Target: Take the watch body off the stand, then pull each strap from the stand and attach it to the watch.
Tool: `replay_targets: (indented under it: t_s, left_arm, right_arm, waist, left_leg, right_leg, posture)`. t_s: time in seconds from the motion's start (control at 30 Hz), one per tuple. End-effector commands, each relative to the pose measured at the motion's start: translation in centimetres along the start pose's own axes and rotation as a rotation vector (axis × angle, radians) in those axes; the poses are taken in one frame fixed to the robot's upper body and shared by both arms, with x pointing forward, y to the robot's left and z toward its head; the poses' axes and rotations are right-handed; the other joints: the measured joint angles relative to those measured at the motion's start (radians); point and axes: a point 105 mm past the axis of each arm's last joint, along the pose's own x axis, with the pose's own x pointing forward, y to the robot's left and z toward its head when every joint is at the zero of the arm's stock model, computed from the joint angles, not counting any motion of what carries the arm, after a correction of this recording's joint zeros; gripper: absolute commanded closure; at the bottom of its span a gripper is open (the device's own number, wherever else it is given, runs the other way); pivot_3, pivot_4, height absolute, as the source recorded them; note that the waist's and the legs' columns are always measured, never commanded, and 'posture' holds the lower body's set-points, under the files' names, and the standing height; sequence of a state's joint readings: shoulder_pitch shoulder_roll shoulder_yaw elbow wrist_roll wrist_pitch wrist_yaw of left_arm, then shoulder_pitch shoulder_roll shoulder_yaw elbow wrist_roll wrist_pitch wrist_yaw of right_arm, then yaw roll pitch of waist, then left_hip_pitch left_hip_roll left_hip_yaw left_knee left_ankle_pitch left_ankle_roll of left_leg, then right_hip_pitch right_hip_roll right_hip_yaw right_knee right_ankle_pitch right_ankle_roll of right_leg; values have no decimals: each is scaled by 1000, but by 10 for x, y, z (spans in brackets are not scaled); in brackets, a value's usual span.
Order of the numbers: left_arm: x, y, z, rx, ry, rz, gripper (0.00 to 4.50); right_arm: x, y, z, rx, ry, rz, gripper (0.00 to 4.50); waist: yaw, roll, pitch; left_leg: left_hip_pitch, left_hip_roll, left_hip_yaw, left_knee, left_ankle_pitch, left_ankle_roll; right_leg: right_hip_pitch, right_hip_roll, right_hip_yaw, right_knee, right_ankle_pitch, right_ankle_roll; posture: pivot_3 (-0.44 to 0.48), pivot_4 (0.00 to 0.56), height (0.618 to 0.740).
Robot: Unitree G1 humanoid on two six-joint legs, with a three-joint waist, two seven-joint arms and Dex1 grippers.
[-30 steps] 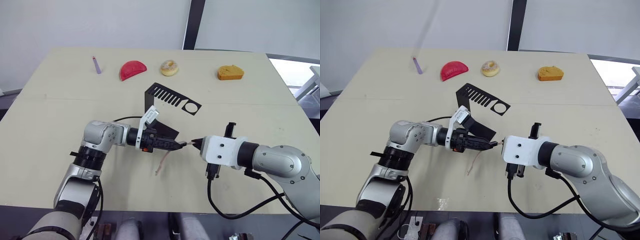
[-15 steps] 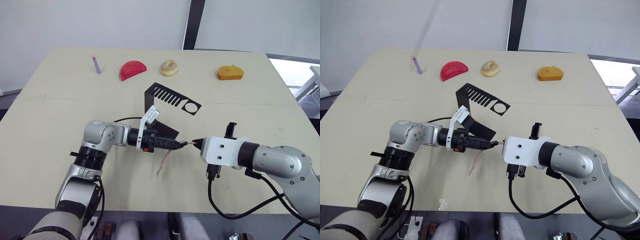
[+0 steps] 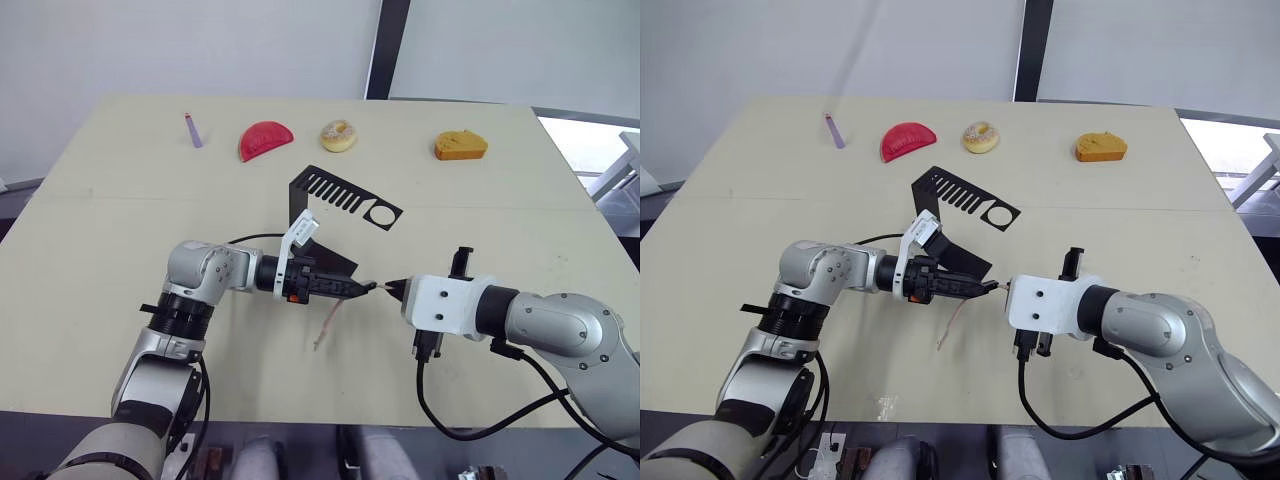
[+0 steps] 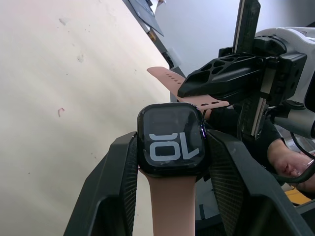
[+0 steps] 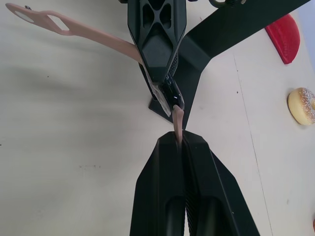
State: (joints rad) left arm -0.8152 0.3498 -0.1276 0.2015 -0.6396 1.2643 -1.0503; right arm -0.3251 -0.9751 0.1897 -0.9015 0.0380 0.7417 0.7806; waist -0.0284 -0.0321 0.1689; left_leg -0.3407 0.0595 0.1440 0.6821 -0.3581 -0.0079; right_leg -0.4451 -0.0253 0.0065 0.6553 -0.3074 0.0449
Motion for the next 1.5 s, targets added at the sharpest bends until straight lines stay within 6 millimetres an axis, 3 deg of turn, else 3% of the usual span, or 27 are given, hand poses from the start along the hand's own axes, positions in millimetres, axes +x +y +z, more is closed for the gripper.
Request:
replay_targets:
  t_s: [0.03, 1.5]
  left_arm:
    - [6, -19, 10, 77, -4, -76, 2900]
    - [11, -21, 8, 89, 10, -81, 2900]
  right_arm:
    - [-1, 0, 7, -38, -25, 1, 4500]
    - [6, -5, 10, -56, -28, 8, 4500]
  waist:
    - [0, 0, 0]
    - [0, 0, 0]
  left_leg:
    - [0, 0, 0, 0, 0, 0]
    - [0, 0, 0, 0, 0, 0]
  right_leg:
    - [0, 0, 0, 0, 0, 0]
    - [0, 0, 0, 0, 0, 0]
  posture:
    - [0, 150, 737]
    - [0, 150, 737]
